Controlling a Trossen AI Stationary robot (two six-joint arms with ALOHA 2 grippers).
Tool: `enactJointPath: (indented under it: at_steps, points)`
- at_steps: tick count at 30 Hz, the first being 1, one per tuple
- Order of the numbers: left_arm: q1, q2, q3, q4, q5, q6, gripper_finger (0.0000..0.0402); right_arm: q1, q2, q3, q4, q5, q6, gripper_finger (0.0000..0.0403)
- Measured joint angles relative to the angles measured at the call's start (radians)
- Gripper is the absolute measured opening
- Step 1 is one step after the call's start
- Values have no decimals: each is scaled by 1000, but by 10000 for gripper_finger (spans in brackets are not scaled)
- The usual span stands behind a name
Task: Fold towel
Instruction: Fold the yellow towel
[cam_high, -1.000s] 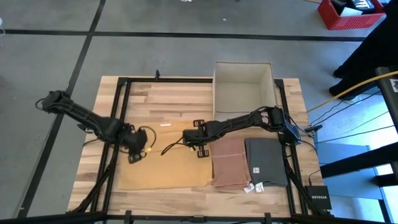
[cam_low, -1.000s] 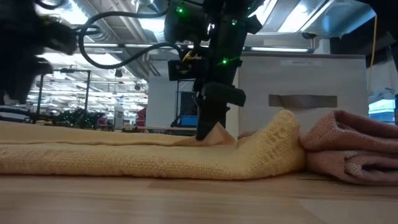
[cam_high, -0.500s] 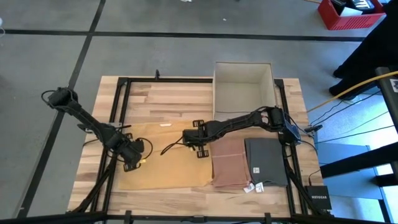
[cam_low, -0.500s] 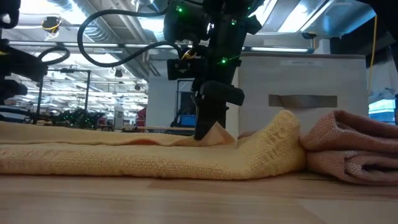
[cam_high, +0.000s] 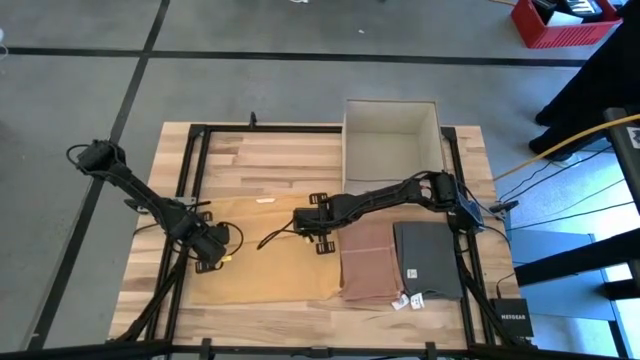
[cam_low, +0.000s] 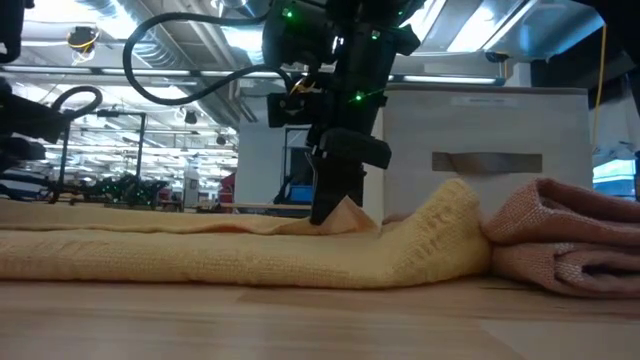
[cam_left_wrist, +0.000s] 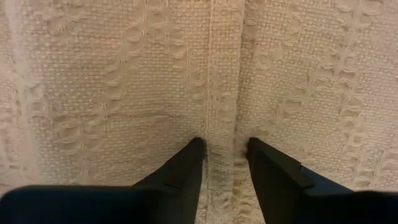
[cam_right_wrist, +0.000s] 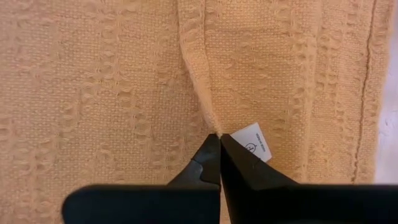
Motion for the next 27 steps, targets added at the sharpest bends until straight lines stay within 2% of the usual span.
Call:
enactJointPath:
  at_steps: [8,17,21,27]
  points:
    - [2,-1,28,-46,-11,2,50,1,-15,1,-13,0,1,5]
    - [2,-1,29,-73,-44,2,5,0,-26,1,-5,6,3,5]
    - [2,0,48,-110,-60,-29,1,1,-40,5,-37,28,17,5]
    - [-17,-1,204,-256,-71,-51,0,5,-138,24,-136,18,80,5]
